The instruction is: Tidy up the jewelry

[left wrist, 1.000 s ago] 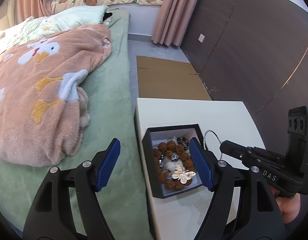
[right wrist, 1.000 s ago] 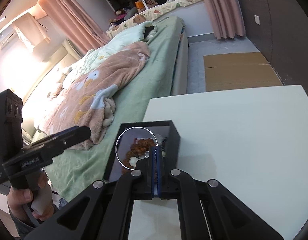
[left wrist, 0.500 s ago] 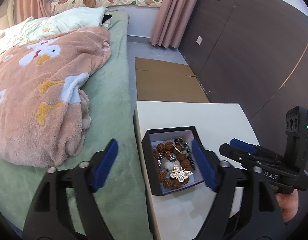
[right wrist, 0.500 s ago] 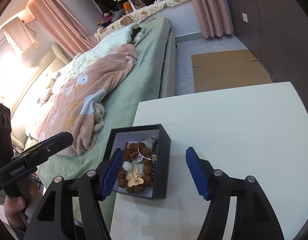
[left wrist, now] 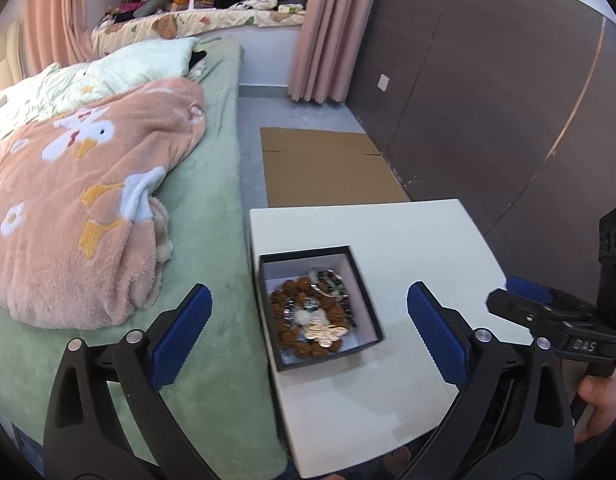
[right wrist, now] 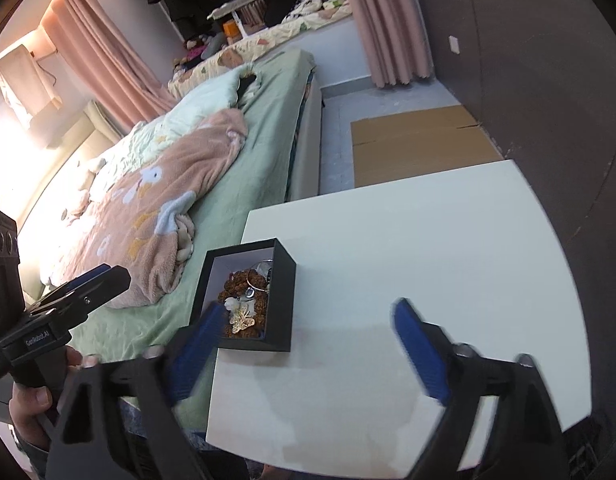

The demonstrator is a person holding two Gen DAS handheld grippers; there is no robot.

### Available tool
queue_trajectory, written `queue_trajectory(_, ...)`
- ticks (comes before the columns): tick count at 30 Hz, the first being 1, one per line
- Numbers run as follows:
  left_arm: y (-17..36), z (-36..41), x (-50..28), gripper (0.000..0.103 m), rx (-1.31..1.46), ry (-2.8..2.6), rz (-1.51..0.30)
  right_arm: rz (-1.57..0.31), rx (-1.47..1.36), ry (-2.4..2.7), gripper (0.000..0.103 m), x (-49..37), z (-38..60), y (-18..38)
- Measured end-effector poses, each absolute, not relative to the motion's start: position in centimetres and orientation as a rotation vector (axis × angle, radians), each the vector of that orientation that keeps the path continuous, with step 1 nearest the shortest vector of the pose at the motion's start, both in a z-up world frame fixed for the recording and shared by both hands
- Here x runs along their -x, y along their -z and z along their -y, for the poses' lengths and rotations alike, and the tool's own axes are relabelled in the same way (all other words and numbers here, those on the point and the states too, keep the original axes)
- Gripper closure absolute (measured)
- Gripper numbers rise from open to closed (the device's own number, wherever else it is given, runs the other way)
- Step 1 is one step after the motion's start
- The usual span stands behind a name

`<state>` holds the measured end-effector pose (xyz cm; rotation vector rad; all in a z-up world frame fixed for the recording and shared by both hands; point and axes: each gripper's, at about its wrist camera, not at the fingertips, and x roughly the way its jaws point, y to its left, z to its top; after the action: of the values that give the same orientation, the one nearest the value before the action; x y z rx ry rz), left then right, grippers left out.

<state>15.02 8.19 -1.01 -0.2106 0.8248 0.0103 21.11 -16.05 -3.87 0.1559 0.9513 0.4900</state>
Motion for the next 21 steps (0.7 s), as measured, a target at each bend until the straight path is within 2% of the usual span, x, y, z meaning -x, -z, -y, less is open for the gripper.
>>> queue_trajectory(10, -1.5, -3.7, -11.9, 0.005, 0.206, 0.032, -0.784, -0.901, -0.172, -0.43, 0.007, -17.5, 20.6, 0.2)
queue_trajectory(21, -1.9, 0.7, -8.5, 0.005, 0.171, 0.085, -0.761, -0.833, -0.144, -0.342, 0.008, -12.1, 25.6, -0.8)
